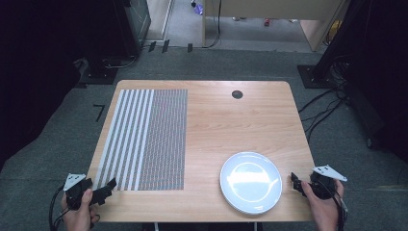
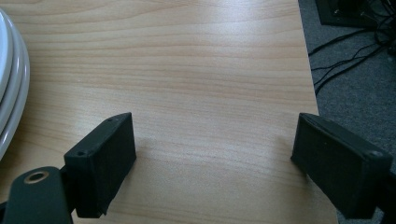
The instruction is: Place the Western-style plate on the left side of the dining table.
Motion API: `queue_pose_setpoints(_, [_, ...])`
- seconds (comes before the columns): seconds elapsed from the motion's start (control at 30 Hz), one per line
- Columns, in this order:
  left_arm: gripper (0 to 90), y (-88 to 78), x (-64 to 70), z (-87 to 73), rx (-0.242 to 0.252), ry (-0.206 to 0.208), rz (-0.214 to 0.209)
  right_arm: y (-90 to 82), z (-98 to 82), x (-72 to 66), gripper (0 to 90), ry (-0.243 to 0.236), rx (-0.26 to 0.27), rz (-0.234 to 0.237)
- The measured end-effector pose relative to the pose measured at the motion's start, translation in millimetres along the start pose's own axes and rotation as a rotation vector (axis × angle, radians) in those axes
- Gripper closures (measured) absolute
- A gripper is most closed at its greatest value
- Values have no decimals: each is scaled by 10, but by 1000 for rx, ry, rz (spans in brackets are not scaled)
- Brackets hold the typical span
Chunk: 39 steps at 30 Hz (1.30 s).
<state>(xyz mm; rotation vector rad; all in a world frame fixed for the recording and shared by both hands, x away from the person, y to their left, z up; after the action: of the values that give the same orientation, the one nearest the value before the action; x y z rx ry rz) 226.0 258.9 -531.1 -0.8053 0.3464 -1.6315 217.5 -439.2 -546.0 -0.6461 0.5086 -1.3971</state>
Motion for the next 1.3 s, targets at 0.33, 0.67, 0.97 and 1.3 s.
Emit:
queue_pose_setpoints(0.33, [21,-74,298,71,52,74,-8,2,1,-2,123,2,-1,-1])
queue_pose_setpoints(0.67, [67,-6,673,103,59,122,-80,1,1,-7,123,7,-1,-7])
queue_pose_setpoints(0.97, [67,112,1042,138,50,167,-62,2,2,-9,122,8,-2,-9])
queue_pose_setpoints(1.3, [66,256,1563,243,57,188,-108,1,1,-10,123,9,-2,-9])
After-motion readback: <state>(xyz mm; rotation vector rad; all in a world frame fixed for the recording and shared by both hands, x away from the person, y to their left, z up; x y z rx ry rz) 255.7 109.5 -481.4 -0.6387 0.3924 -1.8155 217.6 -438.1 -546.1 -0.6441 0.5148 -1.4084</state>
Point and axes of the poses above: each handheld gripper's, and its own axes: y roughly forward along the jaws, z roughly out of its top, x roughly to its right, the point moved 3 cm from there along y, roughly forward along the jaws, and after that the axes turned 6 degrees about -y, right-handed, at the moved point
